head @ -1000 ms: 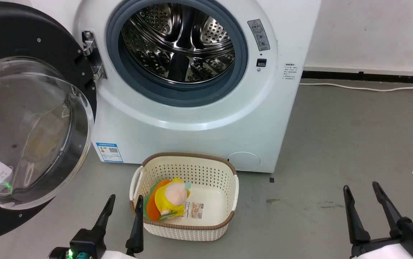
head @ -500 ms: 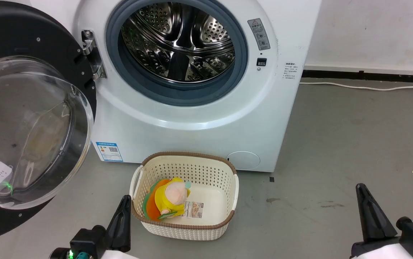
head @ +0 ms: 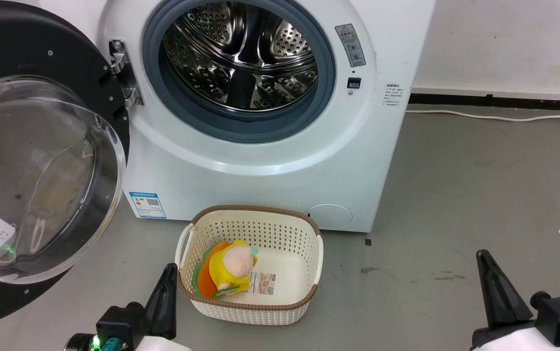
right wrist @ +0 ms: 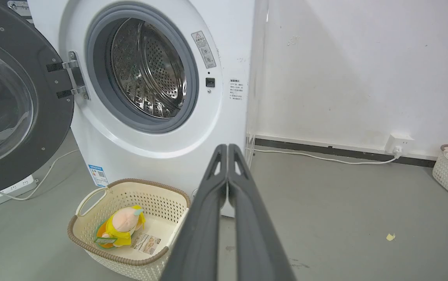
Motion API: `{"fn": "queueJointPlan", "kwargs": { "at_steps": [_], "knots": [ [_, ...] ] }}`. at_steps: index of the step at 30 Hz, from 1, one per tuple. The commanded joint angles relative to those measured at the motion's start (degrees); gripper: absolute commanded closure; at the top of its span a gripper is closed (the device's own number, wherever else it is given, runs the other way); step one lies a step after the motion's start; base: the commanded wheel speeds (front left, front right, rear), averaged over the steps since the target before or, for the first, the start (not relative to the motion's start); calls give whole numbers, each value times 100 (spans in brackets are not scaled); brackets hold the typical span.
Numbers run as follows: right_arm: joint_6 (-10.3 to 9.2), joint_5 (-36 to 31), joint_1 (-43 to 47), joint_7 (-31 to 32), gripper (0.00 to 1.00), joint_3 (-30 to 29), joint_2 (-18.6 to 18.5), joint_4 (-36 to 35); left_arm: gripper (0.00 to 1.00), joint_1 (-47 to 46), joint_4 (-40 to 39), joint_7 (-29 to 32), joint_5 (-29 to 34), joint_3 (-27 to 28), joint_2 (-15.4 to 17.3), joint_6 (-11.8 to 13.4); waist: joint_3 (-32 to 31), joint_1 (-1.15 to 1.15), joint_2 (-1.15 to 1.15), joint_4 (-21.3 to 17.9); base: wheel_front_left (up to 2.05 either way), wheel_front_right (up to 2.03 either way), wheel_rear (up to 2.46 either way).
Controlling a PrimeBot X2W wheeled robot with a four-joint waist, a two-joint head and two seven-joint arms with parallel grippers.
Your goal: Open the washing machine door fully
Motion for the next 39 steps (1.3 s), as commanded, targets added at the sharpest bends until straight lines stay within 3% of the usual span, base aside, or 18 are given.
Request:
{"fn": "queueJointPlan", "kwargs": {
  "at_steps": [1,39],
  "knots": [
    [1,-25,-38,33,100,16,3,-35,100,-36,-35,31,39,35,-27,-1,1,0,0,-2,0,0,0],
    [2,-109,-137,492,100,205,9,-134,100,-110,-259,488,405,250,-136,-3,48,0,0,-65,0,0,0]
  ]
}}
